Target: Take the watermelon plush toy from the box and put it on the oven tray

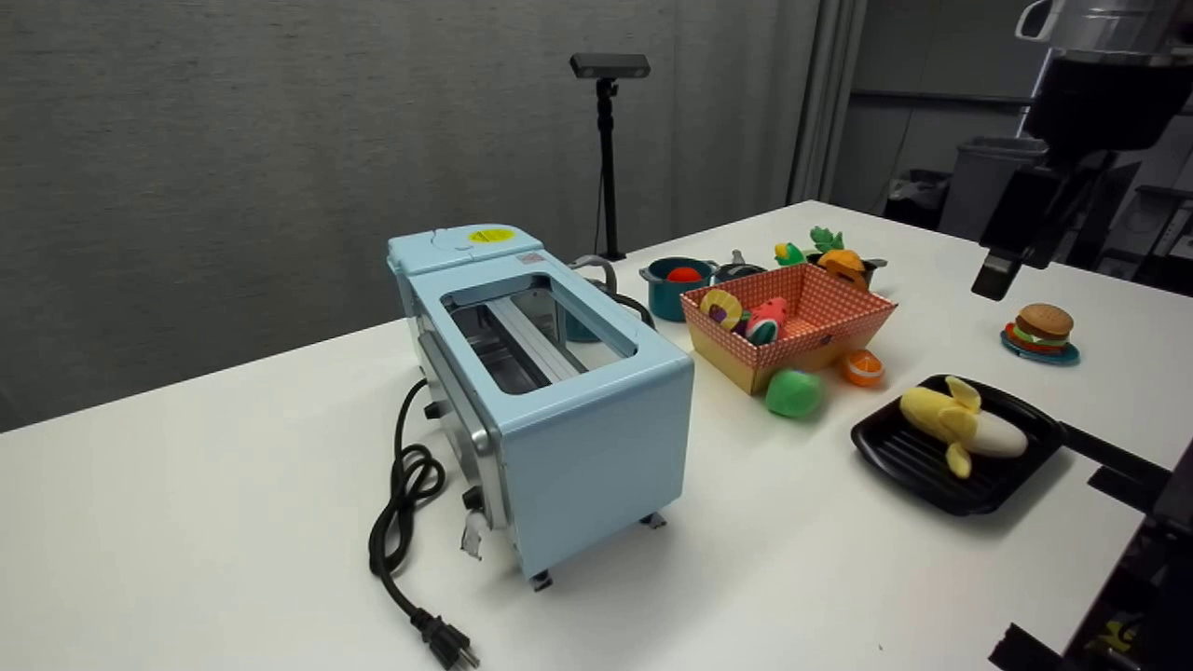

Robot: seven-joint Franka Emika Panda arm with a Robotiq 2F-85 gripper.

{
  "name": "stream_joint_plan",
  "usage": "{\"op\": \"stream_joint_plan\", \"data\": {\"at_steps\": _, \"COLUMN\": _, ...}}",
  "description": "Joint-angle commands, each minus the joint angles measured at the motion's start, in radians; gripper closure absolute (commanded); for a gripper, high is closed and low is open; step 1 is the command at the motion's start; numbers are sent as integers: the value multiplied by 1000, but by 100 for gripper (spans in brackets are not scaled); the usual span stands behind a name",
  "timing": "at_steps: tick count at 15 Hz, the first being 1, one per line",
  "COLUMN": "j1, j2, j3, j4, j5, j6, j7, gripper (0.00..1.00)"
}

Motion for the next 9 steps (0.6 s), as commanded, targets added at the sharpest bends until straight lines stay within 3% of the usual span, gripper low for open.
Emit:
{"op": "stream_joint_plan", "data": {"at_steps": 1, "j1": -6, "j2": 68, "j3": 5, "j4": 72, "j5": -20, "j6": -33, "j7": 16, "gripper": 0}}
{"op": "stream_joint_plan", "data": {"at_steps": 9, "j1": -17, "j2": 208, "j3": -29, "j4": 175, "j5": -17, "j6": -25, "j7": -11, "gripper": 0}}
